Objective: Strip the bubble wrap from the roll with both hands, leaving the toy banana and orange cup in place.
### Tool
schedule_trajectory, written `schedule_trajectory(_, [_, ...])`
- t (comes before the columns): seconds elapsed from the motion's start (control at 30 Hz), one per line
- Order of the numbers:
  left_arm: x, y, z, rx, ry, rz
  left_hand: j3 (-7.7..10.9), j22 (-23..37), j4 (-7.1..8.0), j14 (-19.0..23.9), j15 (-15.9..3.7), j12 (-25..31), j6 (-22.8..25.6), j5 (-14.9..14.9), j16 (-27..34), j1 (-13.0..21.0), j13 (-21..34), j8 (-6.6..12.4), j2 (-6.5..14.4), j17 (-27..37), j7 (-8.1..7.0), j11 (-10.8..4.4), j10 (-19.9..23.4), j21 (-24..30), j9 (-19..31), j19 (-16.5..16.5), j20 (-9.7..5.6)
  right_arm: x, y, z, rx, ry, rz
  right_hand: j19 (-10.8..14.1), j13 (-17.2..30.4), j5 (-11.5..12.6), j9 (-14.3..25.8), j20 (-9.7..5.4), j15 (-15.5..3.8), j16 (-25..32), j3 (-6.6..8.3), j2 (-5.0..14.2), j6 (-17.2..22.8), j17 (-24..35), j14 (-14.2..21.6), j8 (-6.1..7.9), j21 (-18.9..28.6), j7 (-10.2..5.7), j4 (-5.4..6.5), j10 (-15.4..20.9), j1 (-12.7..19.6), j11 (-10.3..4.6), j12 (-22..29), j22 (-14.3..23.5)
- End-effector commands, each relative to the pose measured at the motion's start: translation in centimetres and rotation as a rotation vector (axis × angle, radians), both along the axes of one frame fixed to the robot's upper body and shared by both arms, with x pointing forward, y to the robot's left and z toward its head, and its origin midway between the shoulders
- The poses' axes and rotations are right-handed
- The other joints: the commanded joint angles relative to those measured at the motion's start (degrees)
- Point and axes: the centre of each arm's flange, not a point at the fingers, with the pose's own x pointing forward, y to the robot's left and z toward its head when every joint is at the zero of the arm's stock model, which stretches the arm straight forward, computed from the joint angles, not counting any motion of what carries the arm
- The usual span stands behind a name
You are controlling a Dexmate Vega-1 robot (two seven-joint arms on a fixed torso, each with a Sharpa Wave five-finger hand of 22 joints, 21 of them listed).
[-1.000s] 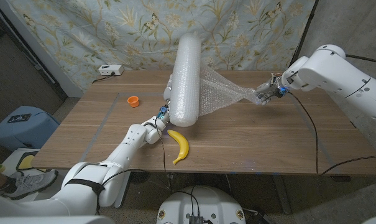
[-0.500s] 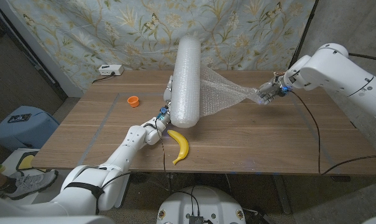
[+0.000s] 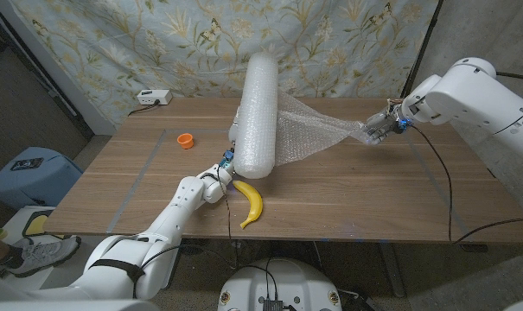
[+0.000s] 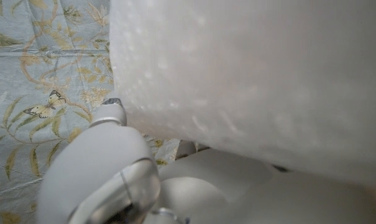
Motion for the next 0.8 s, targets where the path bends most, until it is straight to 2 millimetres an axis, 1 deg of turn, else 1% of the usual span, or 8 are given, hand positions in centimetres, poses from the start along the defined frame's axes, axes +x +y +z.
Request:
schedule_trajectory(0.03, [-0.2,-0.2,-0.4,-0.006,0.008,0.002,0.57,0.0,0.07,0.0,-0.25,0.3,0.3,0.1,0.5,-0.4,0.1,0.25,-0.1,0.1,-0.37,-0.02,0.1,-0.2,0.1,0.6,0.04,-0.4,-0.6,0.3,-0.006,-0.001,-0.011,-0.5,0.2,0.3,0.3,-4.06,-0.01,-0.1,0.32,-0.01,0.3,0.2,0.4,-0.31,0.5,0.24,-0.05,0.4,0.4,0.0,-0.1,0.1])
schedule_trajectory(0.5, [0.0,0.4,-0.1,0.013,-0.004,0.01,0.77,0.1,-0.01,0.0,-0.18,0.4,0.4,0.1,0.5,-0.4,0.0,0.3,0.1,0.1,-0.43,-0.05,0.1,-0.4,0.1,0.6,0.05,-0.5,-1.1,0.8,-0.005,-0.016,-0.028,-0.6,0.2,0.3,0.4,-4.06,-0.01,-0.1,0.38,-0.06,0.3,0.2,0.5,-0.43,0.6,0.24,-0.05,0.3,0.3,-0.07,-0.2,0.1])
schedule_trajectory(0.6, [0.0,0.5,0.1,0.022,-0.009,0.012,0.8,0.1,-0.03,-0.1,-0.11,0.5,0.3,0.1,0.4,-0.4,-0.1,0.29,0.2,0.1,-0.48,0.09,0.2,-0.4,0.1,0.6,0.05,-0.6,-1.2,0.9,0.002,-0.021,-0.037,-0.6,0.2,0.3,0.4,-4.05,0.01,-0.2,0.4,-0.04,0.4,0.1,0.4,-0.46,0.7,0.36,-0.03,0.4,0.3,-0.08,-0.2,0.1])
schedule_trajectory(0.8, [0.0,1.0,0.6,0.048,-0.031,0.022,0.86,0.1,-0.03,-0.1,-0.1,0.6,0.5,0.2,0.4,-0.5,-0.1,0.35,0.2,0.1,-0.47,-0.06,0.4,-0.5,0.1,0.6,0.06,-0.8,-1.6,1.0,0.009,-0.042,-0.039,-0.6,0.3,0.3,0.4,-4.05,0.01,-0.2,0.44,-0.05,0.4,0.2,0.4,-0.5,0.7,0.06,-0.03,0.4,0.3,-0.12,-0.2,0.1])
